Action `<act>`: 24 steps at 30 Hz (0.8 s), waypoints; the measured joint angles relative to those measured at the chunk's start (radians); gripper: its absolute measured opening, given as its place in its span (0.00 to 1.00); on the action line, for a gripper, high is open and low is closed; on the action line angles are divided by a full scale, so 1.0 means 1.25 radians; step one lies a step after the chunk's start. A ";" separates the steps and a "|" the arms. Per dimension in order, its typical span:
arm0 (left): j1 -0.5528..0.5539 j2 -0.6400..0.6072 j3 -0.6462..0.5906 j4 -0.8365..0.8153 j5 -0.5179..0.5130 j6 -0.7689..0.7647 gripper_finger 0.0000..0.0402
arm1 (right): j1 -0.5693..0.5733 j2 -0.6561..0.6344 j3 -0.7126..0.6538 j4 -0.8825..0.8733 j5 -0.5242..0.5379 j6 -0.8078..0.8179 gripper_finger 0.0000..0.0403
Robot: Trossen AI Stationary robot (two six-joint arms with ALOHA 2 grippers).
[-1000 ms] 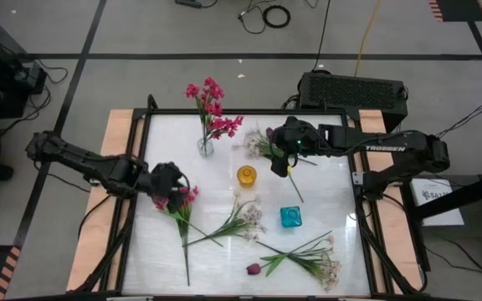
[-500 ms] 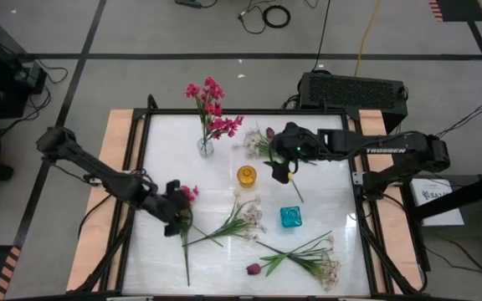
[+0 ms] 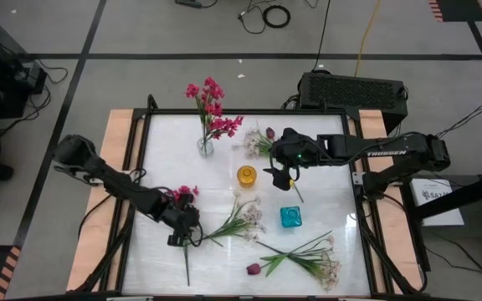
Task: Sort flowers into vase by color
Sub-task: Put the middle red flower into the blue vase
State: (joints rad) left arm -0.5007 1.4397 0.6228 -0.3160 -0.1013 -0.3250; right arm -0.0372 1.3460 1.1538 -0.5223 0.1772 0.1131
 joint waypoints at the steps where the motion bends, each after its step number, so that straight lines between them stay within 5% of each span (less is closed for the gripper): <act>1: 0.000 0.001 0.000 -0.002 -0.001 0.003 0.51 | 0.000 0.000 0.000 0.001 0.000 0.000 0.77; 12: 0.000 0.002 0.001 -0.044 -0.011 0.042 0.05 | 0.000 0.000 0.000 0.012 0.000 -0.004 0.77; 18: 0.001 -0.001 0.007 -0.071 -0.016 0.082 0.04 | 0.000 0.000 0.000 0.021 0.000 -0.004 0.77; 24: 0.003 -0.002 0.124 -0.323 -0.083 0.084 0.03 | 0.000 0.000 0.000 0.037 0.000 -0.004 0.77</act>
State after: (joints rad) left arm -0.4973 1.4372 0.7772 -0.7195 -0.2051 -0.2205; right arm -0.0372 1.3460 1.1538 -0.4760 0.1776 0.1083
